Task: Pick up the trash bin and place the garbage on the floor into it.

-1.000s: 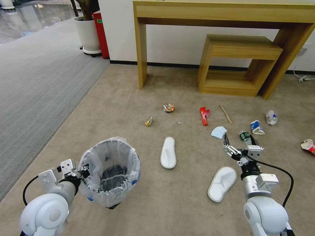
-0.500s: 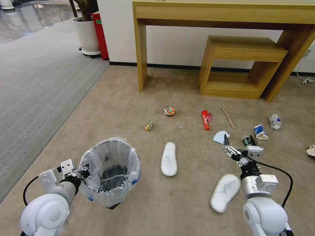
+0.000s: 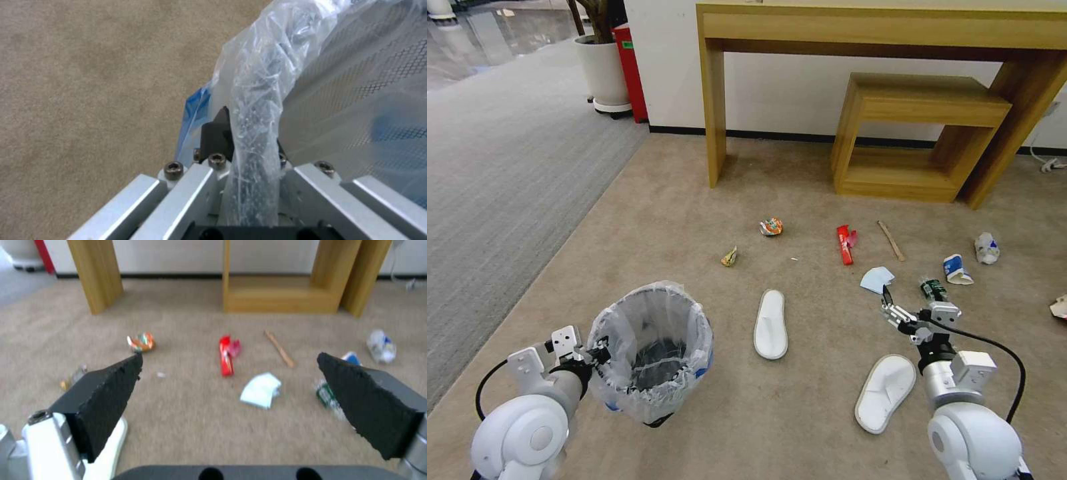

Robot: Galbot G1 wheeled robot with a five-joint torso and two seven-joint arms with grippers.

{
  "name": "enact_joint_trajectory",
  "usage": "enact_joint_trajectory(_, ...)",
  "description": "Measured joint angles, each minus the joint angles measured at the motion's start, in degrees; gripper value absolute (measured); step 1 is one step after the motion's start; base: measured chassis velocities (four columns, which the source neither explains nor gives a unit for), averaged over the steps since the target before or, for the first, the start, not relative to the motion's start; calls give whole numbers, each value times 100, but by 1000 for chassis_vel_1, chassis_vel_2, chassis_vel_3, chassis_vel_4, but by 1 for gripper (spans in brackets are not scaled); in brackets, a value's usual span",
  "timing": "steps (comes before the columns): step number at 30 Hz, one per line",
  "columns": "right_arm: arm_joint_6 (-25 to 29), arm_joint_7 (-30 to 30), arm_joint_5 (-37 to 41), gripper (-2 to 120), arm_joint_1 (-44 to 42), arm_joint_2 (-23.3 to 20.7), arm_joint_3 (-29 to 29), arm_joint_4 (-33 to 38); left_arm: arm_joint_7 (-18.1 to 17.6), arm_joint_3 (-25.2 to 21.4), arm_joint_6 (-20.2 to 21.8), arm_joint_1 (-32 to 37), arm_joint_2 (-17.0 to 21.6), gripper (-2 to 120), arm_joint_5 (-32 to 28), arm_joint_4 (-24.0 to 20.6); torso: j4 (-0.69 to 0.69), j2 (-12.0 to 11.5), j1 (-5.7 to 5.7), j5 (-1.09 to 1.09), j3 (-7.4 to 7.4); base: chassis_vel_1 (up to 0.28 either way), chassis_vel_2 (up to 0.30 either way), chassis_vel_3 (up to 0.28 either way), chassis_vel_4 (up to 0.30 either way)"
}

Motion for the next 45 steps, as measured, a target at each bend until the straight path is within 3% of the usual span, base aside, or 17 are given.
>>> enact_joint_trajectory(11,-1631,357,1005,100,-182,-611,254,401,94,-9,-54,-22,17,1,99,166,0,0,0,0,0,0,0,0,0)
enact_joint_trajectory(18,-2597,999,1837,100,-238,-816,257,476,115,-7,-67,-52,50,1,114,253,0,0,0,0,0,0,0,0,0)
enact_joint_trajectory(30,-2730,1701,2633,100,-485,-829,10,377,134,-4,-77,-79,74,1,115,333,0,0,0,-1,0,0,0,0,0)
enact_joint_trajectory(45,-2687,2445,3246,100,-404,-80,-350,159,148,38,-82,-61,52,1,151,364,0,0,0,-1,0,0,0,0,0)
